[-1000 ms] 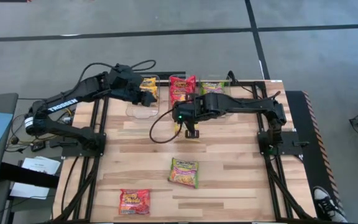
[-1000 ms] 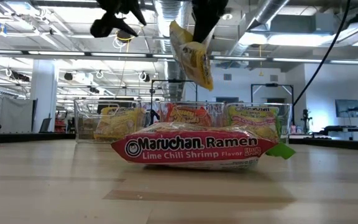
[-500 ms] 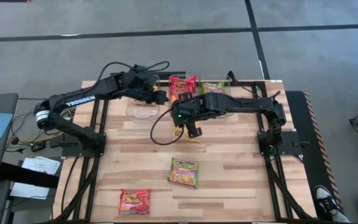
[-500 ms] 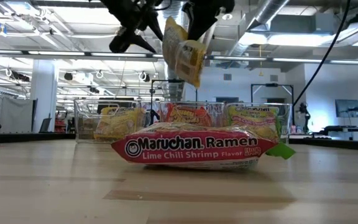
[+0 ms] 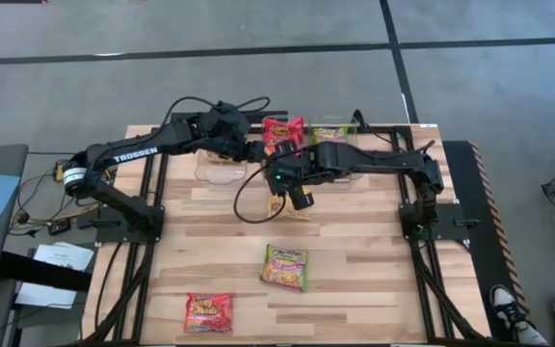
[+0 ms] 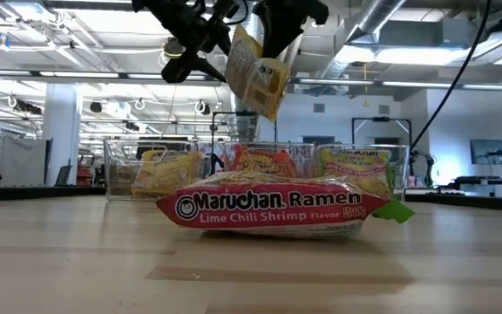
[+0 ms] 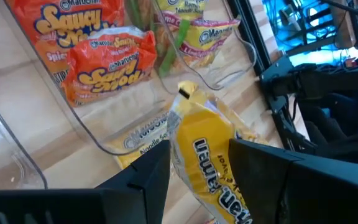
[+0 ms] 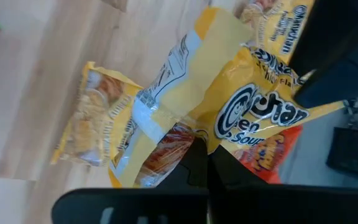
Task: Sort Maruchan noodles
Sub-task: Put the yellow noodle pack into the left transparent bin
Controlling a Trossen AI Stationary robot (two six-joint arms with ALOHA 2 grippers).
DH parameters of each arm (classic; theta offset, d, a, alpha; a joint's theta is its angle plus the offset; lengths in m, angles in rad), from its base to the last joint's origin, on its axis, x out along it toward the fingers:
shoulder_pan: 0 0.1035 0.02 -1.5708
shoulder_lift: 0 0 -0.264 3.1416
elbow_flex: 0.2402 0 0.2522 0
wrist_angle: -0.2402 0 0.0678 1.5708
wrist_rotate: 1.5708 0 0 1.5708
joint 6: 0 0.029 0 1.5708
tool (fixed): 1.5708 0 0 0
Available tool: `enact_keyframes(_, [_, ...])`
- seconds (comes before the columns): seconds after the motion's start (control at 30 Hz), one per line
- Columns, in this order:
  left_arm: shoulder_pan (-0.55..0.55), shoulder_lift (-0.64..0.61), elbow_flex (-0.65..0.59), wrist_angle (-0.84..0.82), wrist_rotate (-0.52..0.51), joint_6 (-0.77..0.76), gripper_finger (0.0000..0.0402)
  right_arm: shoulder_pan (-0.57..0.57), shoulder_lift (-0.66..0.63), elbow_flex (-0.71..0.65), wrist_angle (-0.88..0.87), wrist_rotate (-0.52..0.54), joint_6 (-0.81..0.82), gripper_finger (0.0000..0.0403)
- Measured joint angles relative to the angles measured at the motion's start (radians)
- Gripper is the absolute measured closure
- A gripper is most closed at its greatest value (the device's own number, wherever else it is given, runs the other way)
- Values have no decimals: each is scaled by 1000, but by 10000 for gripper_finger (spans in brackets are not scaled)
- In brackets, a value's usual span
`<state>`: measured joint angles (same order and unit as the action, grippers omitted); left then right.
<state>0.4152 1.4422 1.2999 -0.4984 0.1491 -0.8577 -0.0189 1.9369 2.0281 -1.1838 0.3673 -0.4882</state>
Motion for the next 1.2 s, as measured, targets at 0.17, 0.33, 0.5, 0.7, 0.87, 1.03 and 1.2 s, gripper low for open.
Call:
enact_keyframes(0.17, [0,0,0,-2,-5,0,251,-1,0,0,15,4,-35,400])
enact_keyframes(0.33, [0,0,0,-3,-5,-2,251,7,0,0,39,5,-50,400])
enact_keyframes(0.5, [0,0,0,-3,11,-30,251,10,0,0,83,6,-65,400])
enact_keyframes(0.7, [1,0,0,16,52,-45,251,6,0,0,91,5,-91,401])
enact_keyframes(0.87, [1,0,0,26,57,-29,252,5,0,0,104,6,-98,401])
enact_keyframes(1.03, [1,0,0,26,67,-11,288,5,0,0,102,5,-99,401])
enact_keyframes(1.2, [1,0,0,32,69,5,354,5,0,0,103,5,-89,401])
